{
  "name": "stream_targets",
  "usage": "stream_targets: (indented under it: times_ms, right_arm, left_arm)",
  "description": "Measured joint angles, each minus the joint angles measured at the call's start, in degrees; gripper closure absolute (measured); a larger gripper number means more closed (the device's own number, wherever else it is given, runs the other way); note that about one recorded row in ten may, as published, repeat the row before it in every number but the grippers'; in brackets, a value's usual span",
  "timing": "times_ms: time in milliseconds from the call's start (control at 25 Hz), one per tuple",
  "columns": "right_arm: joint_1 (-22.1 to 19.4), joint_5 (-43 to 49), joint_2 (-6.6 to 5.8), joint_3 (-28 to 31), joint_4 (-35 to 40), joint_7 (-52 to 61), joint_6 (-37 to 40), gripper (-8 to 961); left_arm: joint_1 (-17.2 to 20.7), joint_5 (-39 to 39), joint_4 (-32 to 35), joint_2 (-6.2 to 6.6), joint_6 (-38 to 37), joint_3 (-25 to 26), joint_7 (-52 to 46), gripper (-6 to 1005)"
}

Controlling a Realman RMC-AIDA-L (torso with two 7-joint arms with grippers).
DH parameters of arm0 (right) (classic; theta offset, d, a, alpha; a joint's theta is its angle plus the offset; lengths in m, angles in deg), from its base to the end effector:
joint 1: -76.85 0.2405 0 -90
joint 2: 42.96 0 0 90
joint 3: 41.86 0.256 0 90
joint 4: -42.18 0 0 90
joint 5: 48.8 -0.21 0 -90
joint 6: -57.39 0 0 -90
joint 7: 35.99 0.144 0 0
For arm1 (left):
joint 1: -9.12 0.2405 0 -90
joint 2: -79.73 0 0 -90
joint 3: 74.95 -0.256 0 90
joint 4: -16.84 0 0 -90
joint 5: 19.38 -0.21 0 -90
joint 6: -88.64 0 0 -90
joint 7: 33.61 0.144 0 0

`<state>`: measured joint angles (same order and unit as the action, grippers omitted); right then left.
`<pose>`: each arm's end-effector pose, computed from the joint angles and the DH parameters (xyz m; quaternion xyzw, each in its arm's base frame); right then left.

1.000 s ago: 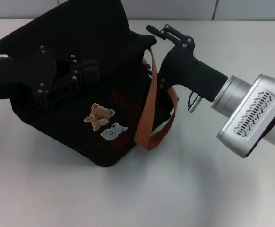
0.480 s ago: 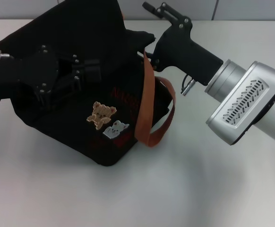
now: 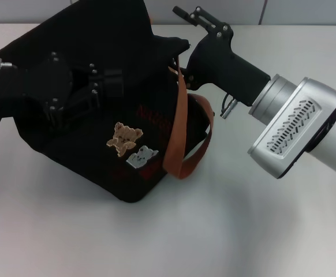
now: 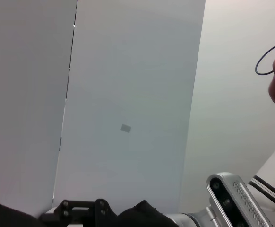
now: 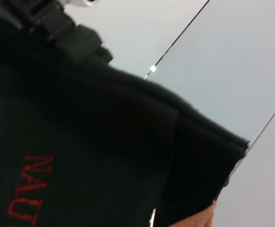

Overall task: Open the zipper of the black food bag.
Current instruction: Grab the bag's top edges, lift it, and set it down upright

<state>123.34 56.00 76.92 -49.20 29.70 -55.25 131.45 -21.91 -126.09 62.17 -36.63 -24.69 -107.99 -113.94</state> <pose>0.1697 0.3551 -0.0955 -0.8324 -0.2021 0.2898 0.4270 -0.2220 0.3097 0.0668 -0.9279 -0.0958 -0.3559 0.0560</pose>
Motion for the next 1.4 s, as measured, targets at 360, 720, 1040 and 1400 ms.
stream_targets:
  times_ms: [360, 720, 1040, 1400]
  right_arm:
    - [0.07, 4.08, 0.0, 0.11, -0.05, -0.41, -1.19, 419]
    - [0.43, 5.73, 0.0, 0.1, -0.27, -0.53, -1.61, 622]
    - [0.44, 6.88, 0.0, 0.18, -0.27, 0.13, -1.86, 945]
    - [0.17, 6.91, 0.0, 0.56, -0.2, 0.1, -3.09, 955]
  left_arm:
    - [-0.26, 0.02, 0.05, 0.0, 0.16, 0.0, 0.15, 947]
    - [0.07, 0.1, 0.03, 0.0, -0.19, 0.01, 0.21, 947]
    - [0.27, 0.11, -0.11, -0.03, -1.14, -0.44, 1.88, 950]
    - [0.84, 0.55, -0.07, 0.06, -1.23, -0.1, 2.06, 950]
